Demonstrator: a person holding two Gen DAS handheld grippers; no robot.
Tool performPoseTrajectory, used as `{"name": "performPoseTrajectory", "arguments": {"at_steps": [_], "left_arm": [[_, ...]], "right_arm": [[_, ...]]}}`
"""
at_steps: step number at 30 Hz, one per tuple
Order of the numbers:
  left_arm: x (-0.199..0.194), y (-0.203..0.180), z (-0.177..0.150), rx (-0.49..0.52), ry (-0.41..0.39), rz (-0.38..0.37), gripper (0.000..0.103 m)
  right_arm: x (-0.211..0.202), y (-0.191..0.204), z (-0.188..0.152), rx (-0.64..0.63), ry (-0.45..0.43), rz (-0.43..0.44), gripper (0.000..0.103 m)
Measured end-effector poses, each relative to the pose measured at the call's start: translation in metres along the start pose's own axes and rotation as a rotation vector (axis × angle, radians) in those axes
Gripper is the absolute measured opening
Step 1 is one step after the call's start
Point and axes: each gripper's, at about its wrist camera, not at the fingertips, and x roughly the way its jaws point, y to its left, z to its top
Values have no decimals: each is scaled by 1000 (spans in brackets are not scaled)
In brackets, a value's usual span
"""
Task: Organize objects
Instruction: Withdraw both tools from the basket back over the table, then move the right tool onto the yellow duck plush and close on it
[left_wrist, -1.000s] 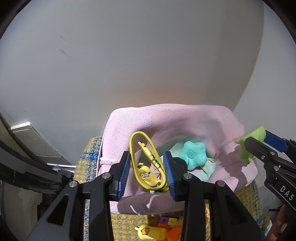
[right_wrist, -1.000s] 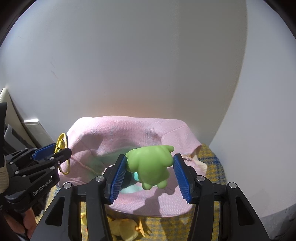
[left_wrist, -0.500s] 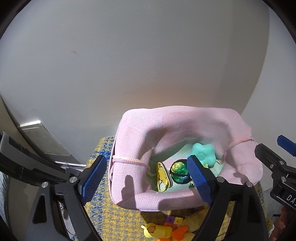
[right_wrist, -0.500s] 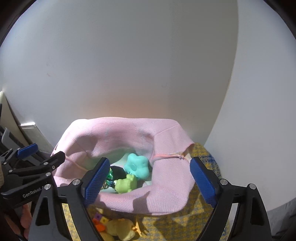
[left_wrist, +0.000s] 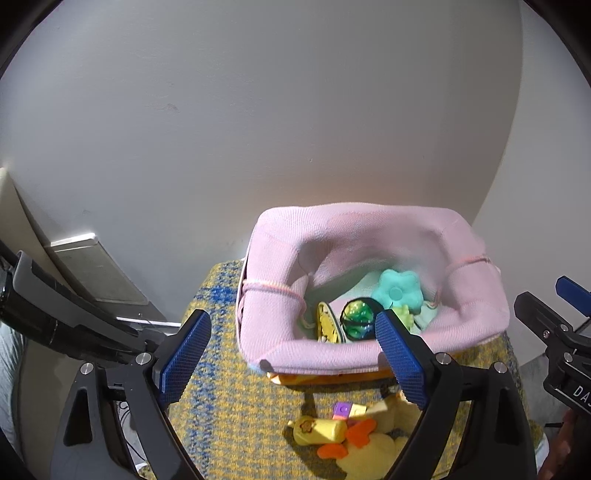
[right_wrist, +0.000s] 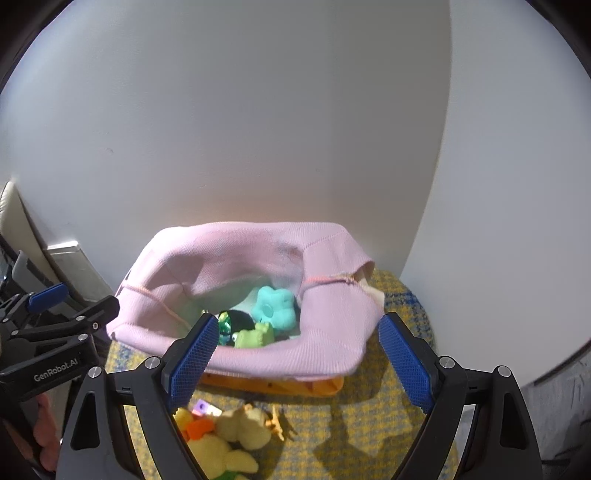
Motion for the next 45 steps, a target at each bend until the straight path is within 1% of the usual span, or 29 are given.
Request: {"name": "performPoseTrajectory", "arguments": {"at_steps": [7,12,18,25,32,39,40,41,45], "left_arm": [[-9,12,-29,-8,13,6,92],[-6,24,-56,-26,45,14,92],[-6,31,-83,3,61,14,92],[-7,41,-110,-14,81,9,93],[-1,53,-141,-30,119,19,95],[7,61,-160,-37,136,32,95],[8,62,-163,-36,138,32,95],[10,63,-165,-15,137,20,95],[18,63,-177,-12,155,23,95]], "right_arm": [[-8,8,-24,-9,20,6,89],[-7,18,-48,-15,46,15,89],[-7,29,-76,-19,84,33,89],[-9,37,-99,-29,104,39,89],[-2,49,-125,-51,138,60,89],[8,58,-145,-68,166,64,89],[10,59,-148,-69,171,63,89],[13,59,-151,-69,179,63,89],[22,60,-164,-68,206,61,89]]}}
